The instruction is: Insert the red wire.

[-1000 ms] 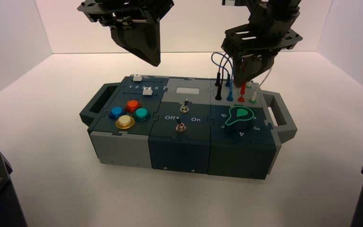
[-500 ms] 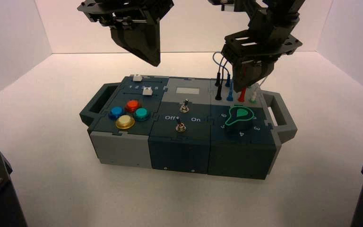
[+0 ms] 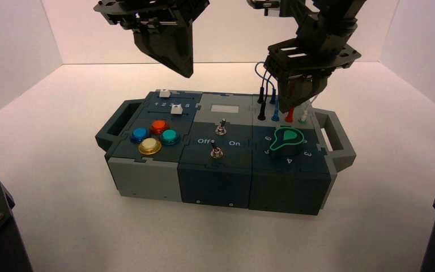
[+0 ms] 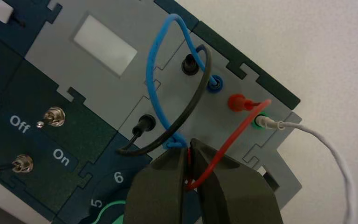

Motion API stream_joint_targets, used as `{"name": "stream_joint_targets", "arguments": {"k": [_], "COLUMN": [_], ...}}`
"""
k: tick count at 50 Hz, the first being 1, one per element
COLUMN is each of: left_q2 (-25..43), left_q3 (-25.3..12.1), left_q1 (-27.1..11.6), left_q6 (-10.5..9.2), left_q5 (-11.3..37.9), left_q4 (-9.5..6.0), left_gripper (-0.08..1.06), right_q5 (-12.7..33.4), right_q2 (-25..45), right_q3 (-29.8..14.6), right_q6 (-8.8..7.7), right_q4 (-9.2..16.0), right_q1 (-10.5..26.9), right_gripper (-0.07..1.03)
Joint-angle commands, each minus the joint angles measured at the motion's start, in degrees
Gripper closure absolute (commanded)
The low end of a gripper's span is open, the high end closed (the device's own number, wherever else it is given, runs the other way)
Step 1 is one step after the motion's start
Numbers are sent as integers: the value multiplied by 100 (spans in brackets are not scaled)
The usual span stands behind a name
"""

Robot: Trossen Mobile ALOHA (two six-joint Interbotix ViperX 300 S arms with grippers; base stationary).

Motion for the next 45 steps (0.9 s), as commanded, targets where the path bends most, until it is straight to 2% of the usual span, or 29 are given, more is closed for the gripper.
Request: {"name": "stream_joint_targets", "arguments": {"k": [1, 20, 23, 27, 32, 45], "left_q2": [-35, -70, -70, -88, -105, -167], "left_q3": [-185, -202, -193, -193, -193, -167], "left_q1": [-9, -9, -9, -9, -9, -9], "left_q6": [18, 18, 18, 18, 18, 18], "left_q5": [-18, 79, 88, 88, 97, 114], "left_q4": [18, 18, 18, 26, 53, 105], "left_gripper": [101, 101, 101, 101, 101, 101], "right_q5": [26, 26, 26, 26, 79, 123], "right_q2": [202, 185, 167, 114, 105, -62], "right_q3": [35, -18, -35, -79, -167, -229], "right_q6": [18, 18, 18, 35, 44, 44], "right_q4": [35, 9, 9, 9, -18, -62], "right_q1": [70, 70, 70, 53, -35, -97], "right_gripper": [99, 96, 93, 78, 70, 68]}}
